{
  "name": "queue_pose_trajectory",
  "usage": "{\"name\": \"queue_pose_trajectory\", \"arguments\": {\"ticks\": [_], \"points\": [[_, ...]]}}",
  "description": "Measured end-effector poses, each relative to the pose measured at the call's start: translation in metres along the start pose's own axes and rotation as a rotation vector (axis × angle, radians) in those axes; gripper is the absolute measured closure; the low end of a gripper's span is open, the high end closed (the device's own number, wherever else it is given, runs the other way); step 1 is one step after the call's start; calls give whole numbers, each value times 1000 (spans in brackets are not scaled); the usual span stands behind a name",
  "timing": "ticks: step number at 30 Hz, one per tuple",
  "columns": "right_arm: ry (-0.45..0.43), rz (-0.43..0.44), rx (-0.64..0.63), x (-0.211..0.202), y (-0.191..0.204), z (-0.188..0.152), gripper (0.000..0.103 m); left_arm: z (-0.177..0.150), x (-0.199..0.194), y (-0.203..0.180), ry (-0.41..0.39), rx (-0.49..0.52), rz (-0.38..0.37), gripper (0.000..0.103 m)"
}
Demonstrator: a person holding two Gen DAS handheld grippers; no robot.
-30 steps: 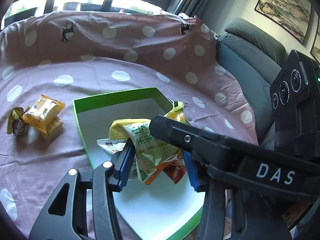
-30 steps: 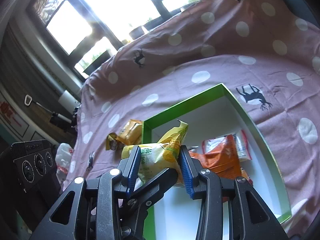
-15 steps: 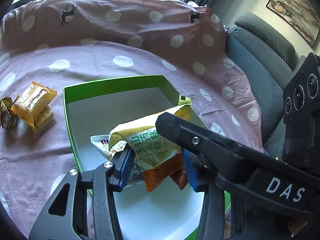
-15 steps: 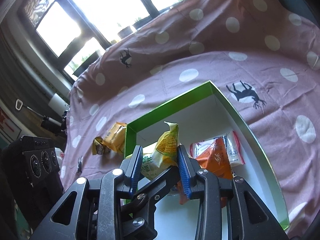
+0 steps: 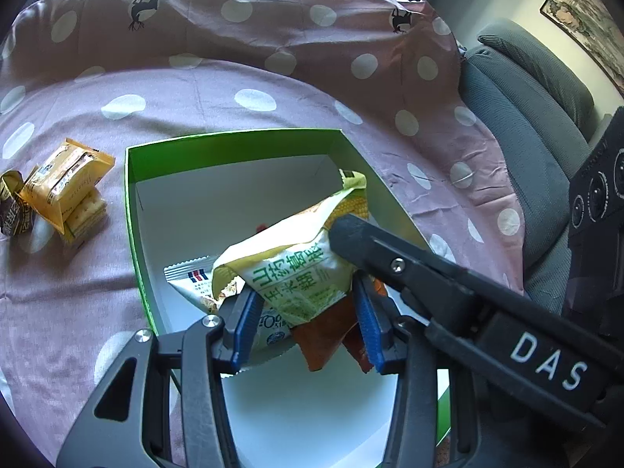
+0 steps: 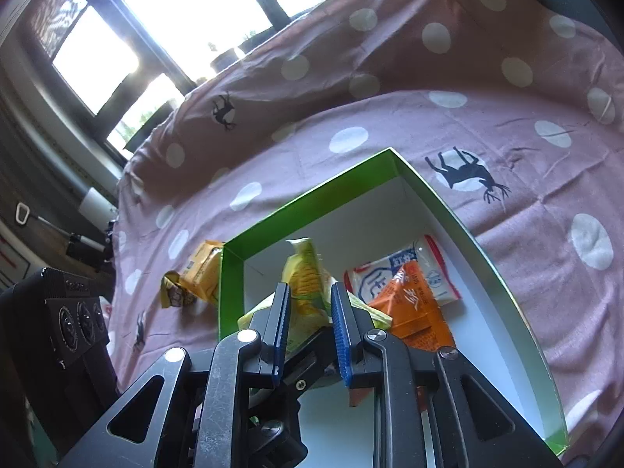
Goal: Organize snacks
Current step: 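Lower the pale green packet into the box and open the right gripper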
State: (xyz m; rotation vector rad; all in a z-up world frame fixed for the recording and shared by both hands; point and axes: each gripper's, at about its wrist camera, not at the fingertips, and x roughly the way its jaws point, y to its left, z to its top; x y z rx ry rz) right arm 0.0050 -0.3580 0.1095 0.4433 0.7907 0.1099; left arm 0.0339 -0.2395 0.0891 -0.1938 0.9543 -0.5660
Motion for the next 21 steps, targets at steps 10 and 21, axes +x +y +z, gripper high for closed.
{"name": "queue_pose_trajectory", "arguments": {"ticks": [10,21], "points": [[-23,-71,7,-5,-3,1,80,-4,-19,6,-39,3,35,58],[-65,-60,3,-17,1,2,80,-10,-59,26,-105,-28,49,52]]}}
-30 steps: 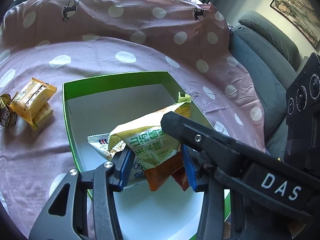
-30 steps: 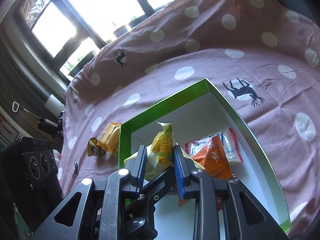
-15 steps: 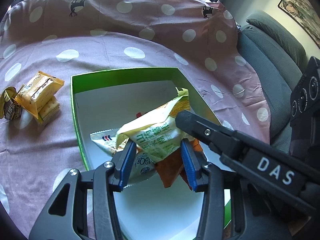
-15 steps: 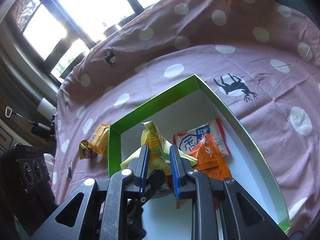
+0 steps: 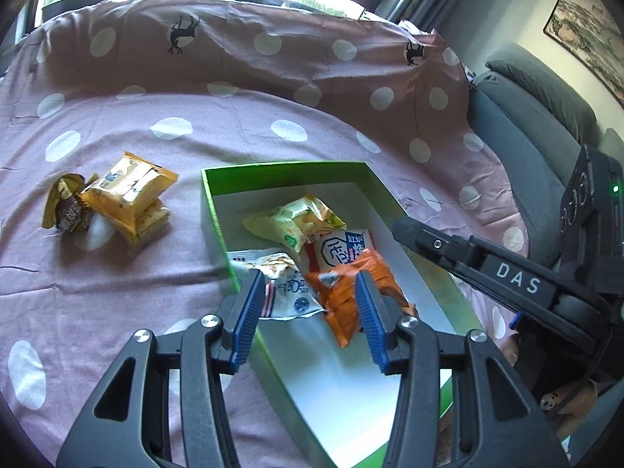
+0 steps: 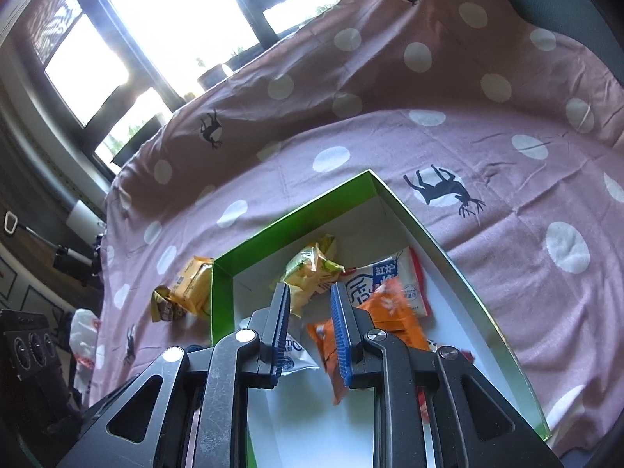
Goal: Organize snacks
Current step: 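Lower the pale green packet into the box and open the right gripper, then withdraw the right gripper from the box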
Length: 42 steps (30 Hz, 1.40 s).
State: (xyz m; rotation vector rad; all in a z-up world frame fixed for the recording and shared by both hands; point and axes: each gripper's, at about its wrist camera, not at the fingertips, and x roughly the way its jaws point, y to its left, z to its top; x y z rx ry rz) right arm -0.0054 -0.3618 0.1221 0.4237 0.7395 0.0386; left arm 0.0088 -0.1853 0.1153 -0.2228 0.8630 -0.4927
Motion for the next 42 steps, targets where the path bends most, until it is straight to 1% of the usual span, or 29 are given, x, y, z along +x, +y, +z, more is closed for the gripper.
{"name": "queue_pose_trajectory", "arguments": {"ticks": [1,3,4,5,6,7,9,10,11,12,14,16,17,18,21,22,23,24,25,27,28,30,31,32,35,36,40,42], "points": [[-2,-4,-6,0,2,0,79,-1,-6,5,-11,-10,-2,50],[-3,-5,-19,0,6,-1,78,-3,-18,12,-32,-24,-2,40],[-3,-4,-24,0,8,-2,78,-4,-24,17,-44,-32,1,39],[-2,-3,-28,1,10,-3,77,-5,-31,23,-57,-39,9,33],[1,-2,-34,2,13,-4,73,-6,-35,27,-64,-43,18,27],[4,-1,-41,3,16,-5,71,-8,-41,34,-76,-51,31,25],[4,-2,-57,5,22,-8,60,-11,-53,47,-99,-68,60,18],[3,-2,-67,6,26,-9,58,-13,-59,55,-109,-76,77,17],[1,-2,-78,7,30,-11,52,-14,-63,61,-113,-80,89,15],[0,-2,-88,8,33,-13,46,-14,-68,71,-119,-79,111,13],[-5,-3,-114,9,41,-17,38,-15,-75,85,-127,-72,167,9],[-18,-1,-144,11,51,-23,34,-16,-81,104,-136,-60,247,8],[-22,0,-162,12,56,-25,31,-17,-83,113,-144,-61,274,8],[-25,3,-181,14,62,-28,29,-21,-87,128,-163,-86,300,8],[-32,21,-237,20,80,-37,28,-31,-90,165,-201,-201,317,7],[-33,24,-251,22,86,-40,28,-34,-89,178,-190,-238,313,7],[-31,26,-263,25,91,-44,28,-36,-87,188,-160,-262,320,7],[-20,31,-276,29,97,-48,28,-36,-86,193,-140,-269,329,7],[-10,37,-284,31,101,-51,28,-35,-89,200,-139,-278,344,7],[18,54,-296,37,112,-57,28,-35,-98,209,-185,-303,386,6],[29,63,-304,40,118,-60,28,-34,-100,213,-202,-310,420,6],[38,77,-324,44,131,-67,28,-33,-101,220,-208,-312,469,6],[39,80,-333,47,136,-70,28,-33,-101,222,-207,-317,481,6],[45,86,-346,50,142,-75,28,-34,-102,223,-203,-327,477,6],[67,97,-363,59,150,-84,28,-36,-106,227,-203,-348,419,6],[82,95,-366,62,151,-87,28,-35,-107,228,-208,-353,414,6],[110,86,-357,69,152,-89,28,-36,-108,229,-215,-353,435,6],[121,82,-343,71,153,-87,28,-36,-107,231,-209,-358,432,6]]}}
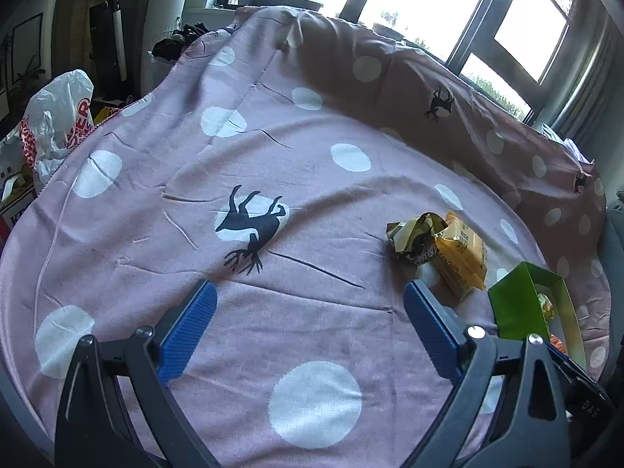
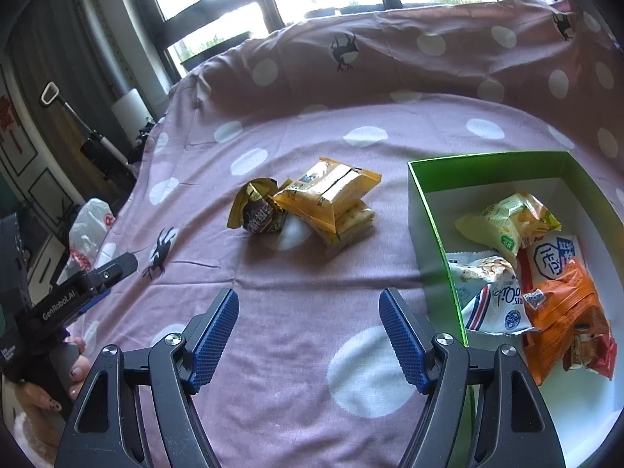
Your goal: Organize snacks
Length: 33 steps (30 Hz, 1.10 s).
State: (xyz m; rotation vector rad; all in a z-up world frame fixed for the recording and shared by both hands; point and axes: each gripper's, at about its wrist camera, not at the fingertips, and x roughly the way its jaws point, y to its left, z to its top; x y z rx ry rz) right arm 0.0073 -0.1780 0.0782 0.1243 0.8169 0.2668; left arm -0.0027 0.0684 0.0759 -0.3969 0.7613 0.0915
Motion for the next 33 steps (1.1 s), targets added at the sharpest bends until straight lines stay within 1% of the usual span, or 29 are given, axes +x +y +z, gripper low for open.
{"name": "queue_pose_trajectory", "arguments": {"ticks": [4,7,15,22,26,33], "points": [[24,30,35,6,4,5,28,1,3,3,12,-15,-10,6],[38,21,45,11,7,7,28,1,3,5,10,-16,3,6],[77,38,31,23,5,-6,28,2,7,9,25,-43,6,6],[63,72,39,17,4,-6,28,-4,11,-1,34,-4,16,6],[45,72,34,12,5,-6,28,-6,13,-4,43,8,19,6],[45,78,37,12,4,-6,28,-8,14,-5,50,14,22,6]]}}
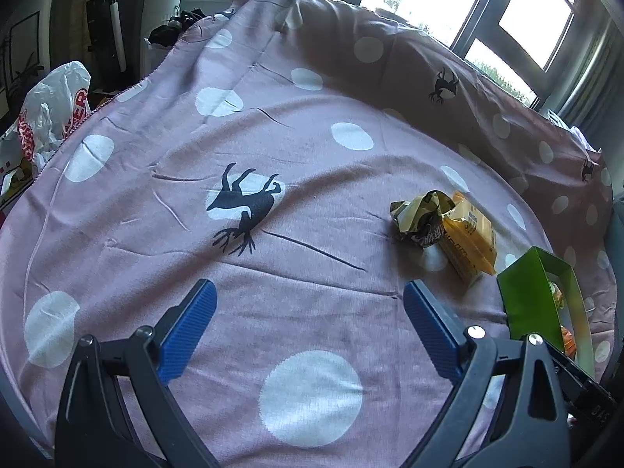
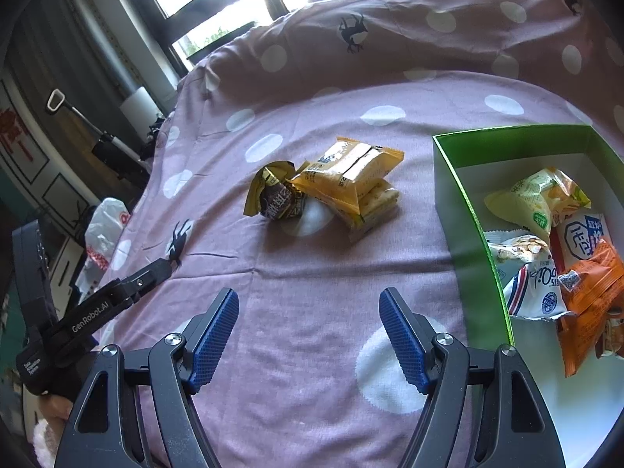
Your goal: Organize snacks
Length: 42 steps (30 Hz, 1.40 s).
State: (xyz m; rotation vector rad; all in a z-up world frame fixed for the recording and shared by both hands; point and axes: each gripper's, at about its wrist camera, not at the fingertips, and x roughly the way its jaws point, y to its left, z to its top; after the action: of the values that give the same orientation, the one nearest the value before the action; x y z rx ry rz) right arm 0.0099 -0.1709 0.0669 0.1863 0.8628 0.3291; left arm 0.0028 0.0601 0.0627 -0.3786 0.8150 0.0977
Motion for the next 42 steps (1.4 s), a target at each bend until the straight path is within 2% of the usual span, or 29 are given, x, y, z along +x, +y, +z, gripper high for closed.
{"name": "queue_pose_trajectory", "arguments": {"ticks": [42], "points": [[5,-4,-6,2,1,-2,28,-3,2,-6,9,20,2,6]]}}
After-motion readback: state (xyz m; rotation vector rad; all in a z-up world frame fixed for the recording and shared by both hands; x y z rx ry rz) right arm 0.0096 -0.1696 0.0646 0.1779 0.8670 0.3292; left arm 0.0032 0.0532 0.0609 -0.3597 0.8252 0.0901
